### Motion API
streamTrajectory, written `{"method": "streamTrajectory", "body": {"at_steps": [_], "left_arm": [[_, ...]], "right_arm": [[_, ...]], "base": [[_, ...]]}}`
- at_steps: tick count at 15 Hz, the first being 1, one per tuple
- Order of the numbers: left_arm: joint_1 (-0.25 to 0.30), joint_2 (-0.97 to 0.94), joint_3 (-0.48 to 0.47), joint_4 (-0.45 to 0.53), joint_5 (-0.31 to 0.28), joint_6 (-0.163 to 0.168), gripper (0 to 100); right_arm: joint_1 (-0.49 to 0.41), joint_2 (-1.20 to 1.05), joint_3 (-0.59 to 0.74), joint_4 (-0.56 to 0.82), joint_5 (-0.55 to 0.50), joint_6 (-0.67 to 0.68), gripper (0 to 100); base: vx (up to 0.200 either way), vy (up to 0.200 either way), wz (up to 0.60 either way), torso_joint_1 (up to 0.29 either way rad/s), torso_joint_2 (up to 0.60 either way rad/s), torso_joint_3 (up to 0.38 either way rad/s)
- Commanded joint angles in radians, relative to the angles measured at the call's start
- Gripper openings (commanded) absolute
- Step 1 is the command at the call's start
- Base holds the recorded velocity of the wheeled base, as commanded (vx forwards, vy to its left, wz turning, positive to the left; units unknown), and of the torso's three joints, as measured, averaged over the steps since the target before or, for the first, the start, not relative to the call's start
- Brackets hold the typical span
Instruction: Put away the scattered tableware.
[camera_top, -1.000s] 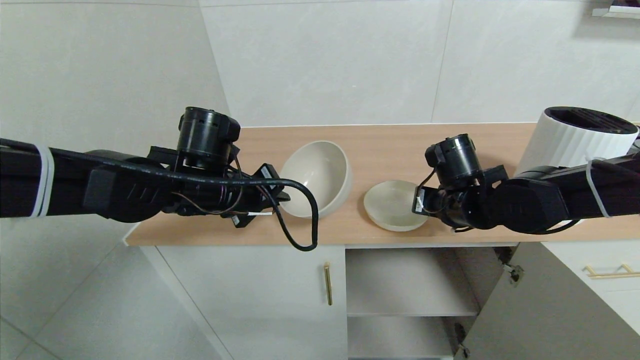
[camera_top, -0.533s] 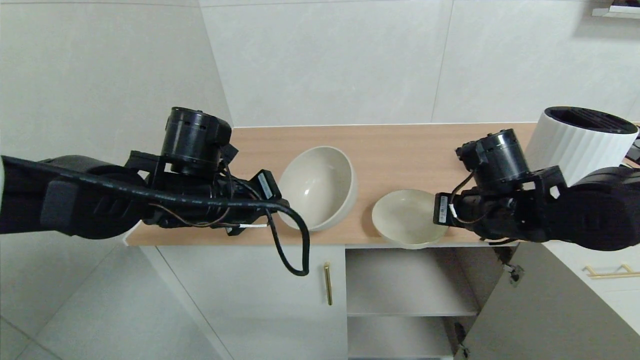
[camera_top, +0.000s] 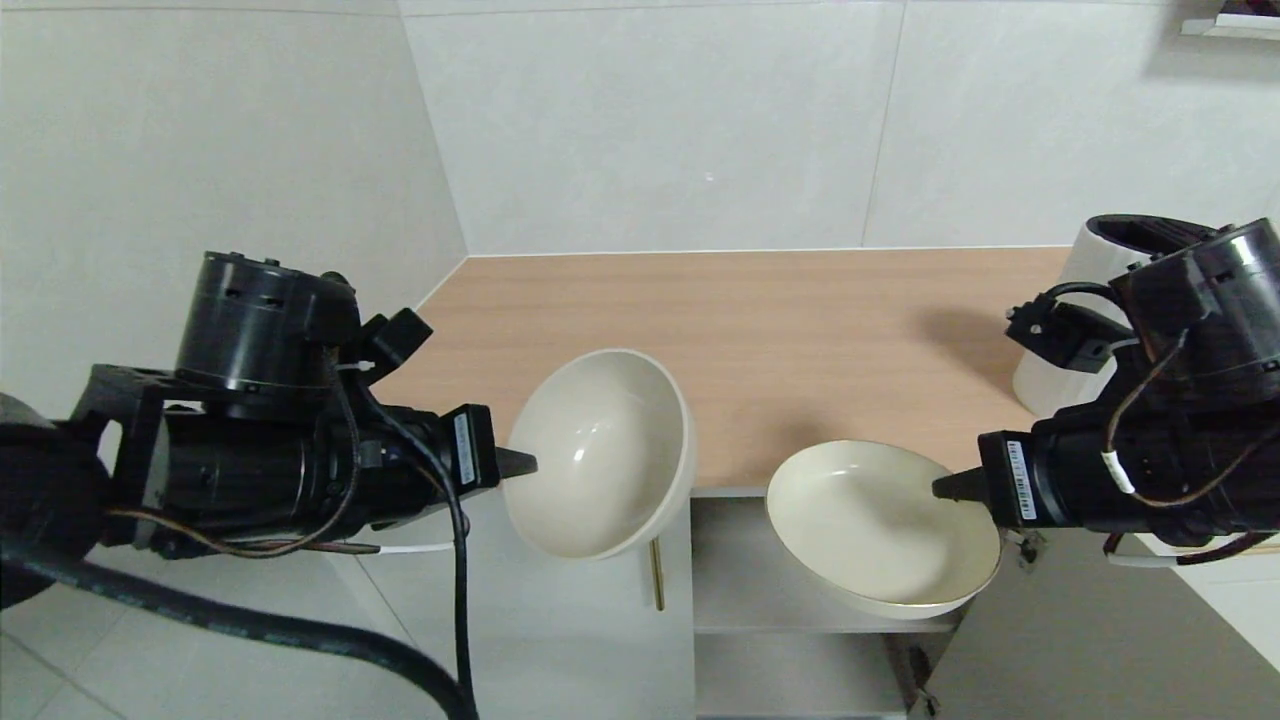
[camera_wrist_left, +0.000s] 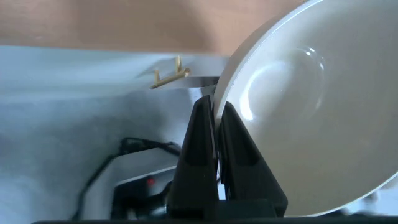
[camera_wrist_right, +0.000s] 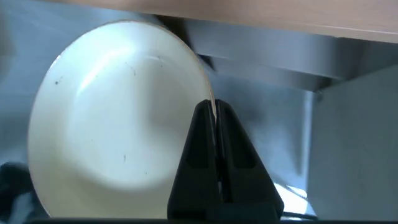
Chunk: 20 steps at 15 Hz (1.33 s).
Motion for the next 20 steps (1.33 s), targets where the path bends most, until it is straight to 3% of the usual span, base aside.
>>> {"method": "streamTrajectory", "body": {"at_steps": [1, 3, 7, 20], "left_arm": [[0.000, -0.055, 0.017, 0.000, 0.000, 0.011, 0], [-0.001, -0.061, 0.017, 0.002, -0.006, 0.011, 0], [-0.001, -0.057, 0.017, 0.000, -0.020, 0.010, 0], [-0.001, -0.034, 0.011, -0.004, -0.020, 0.011, 0]], "right_arm": [[0.017, -0.050, -0.001, 0.003, 0.006, 0.001, 0], [0.019, -0.044, 0.013, -0.004, 0.002, 0.001, 0], [0.017, -0.013, 0.033, -0.033, -0.010, -0.014, 0], [0.012, 0.074, 0.037, -0.094, -0.074, -0.019, 0]], "base": [[0.000, 0.000, 0.00, 0.000, 0.00, 0.000], [0.000, 0.000, 0.00, 0.000, 0.00, 0.000], [-0.200, 0.000, 0.00, 0.007, 0.00, 0.001], [0.000, 0.000, 0.00, 0.000, 0.00, 0.000]]}}
